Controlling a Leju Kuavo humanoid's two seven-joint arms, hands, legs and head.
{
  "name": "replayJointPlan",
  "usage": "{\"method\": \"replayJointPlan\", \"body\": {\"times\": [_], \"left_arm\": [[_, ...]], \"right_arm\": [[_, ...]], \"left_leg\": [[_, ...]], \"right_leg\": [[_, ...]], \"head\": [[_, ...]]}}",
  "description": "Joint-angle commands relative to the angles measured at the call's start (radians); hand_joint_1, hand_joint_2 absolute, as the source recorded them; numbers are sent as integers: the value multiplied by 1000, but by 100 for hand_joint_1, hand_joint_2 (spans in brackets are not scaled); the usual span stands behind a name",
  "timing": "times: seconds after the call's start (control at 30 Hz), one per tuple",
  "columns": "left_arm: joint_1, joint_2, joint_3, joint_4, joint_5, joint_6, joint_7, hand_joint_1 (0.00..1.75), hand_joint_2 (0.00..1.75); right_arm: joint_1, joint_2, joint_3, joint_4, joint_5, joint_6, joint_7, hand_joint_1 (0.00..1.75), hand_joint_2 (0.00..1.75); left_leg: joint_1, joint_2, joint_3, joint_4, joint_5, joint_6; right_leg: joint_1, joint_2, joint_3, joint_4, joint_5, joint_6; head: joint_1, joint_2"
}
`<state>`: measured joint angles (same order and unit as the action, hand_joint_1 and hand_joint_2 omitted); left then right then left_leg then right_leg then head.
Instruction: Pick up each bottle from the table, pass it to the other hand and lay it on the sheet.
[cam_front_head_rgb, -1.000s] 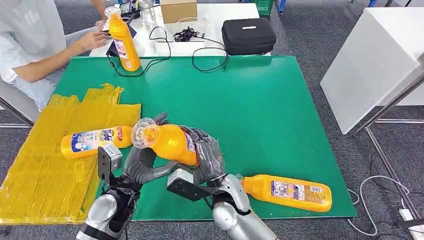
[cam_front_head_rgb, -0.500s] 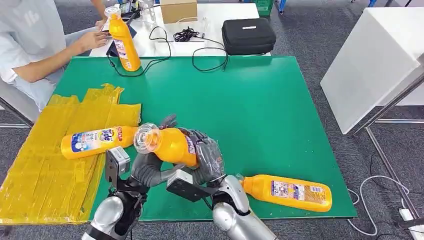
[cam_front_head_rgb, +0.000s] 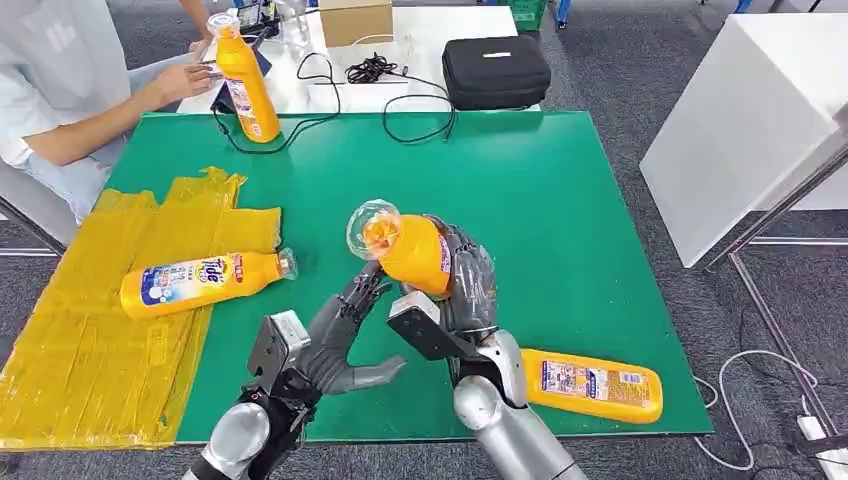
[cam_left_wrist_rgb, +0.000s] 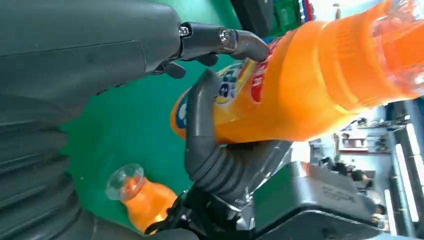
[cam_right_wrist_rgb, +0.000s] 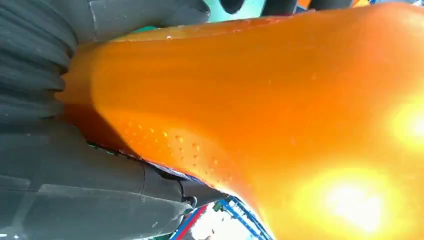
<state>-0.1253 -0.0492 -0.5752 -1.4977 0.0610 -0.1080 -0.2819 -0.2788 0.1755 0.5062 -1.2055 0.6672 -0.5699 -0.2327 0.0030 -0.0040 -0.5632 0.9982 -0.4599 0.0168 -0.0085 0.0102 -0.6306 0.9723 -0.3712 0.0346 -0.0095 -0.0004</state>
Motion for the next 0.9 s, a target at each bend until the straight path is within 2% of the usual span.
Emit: {"method": "replayJointPlan", "body": {"times": [0.03, 0.53, 0.67, 0.87, 0.9], "left_arm": [[-30, 14, -33, 56, -3, -2, 6, 0, 175], [-30, 14, -32, 56, -3, -2, 6, 0, 175], [-28, 6, -19, 61, 6, 3, 11, 0, 175], [-21, -11, 3, 69, 13, 43, 12, 0, 175], [-18, -13, 10, 65, 26, 44, 7, 0, 175]], "right_arm": [[-50, 18, 13, 79, 5, 21, -5, 175, 175], [-50, 19, 16, 81, 7, 20, -5, 175, 175], [-57, 27, 72, 113, 20, 54, -6, 175, 175], [-46, 41, 182, 136, 23, 93, 0, 175, 175], [-44, 42, 191, 137, 13, 99, 6, 175, 175]], "left_leg": [[1, 0, 5, -1, -1, -1], [1, 0, 5, -1, -1, -1], [0, 1, 2, -1, -1, 0], [1, 1, 7, -2, -2, -1], [1, 1, 3, -1, -1, -1]], "right_leg": [[1, -1, 5, -1, -1, -1], [1, -1, 5, -1, -2, -1], [0, 0, 3, -1, 0, -1], [1, 0, 7, -1, -2, -1], [1, 0, 3, -1, -1, -1]], "head": [[0, 0], [0, 0], [0, 0], [0, 0], [0, 0]]}}
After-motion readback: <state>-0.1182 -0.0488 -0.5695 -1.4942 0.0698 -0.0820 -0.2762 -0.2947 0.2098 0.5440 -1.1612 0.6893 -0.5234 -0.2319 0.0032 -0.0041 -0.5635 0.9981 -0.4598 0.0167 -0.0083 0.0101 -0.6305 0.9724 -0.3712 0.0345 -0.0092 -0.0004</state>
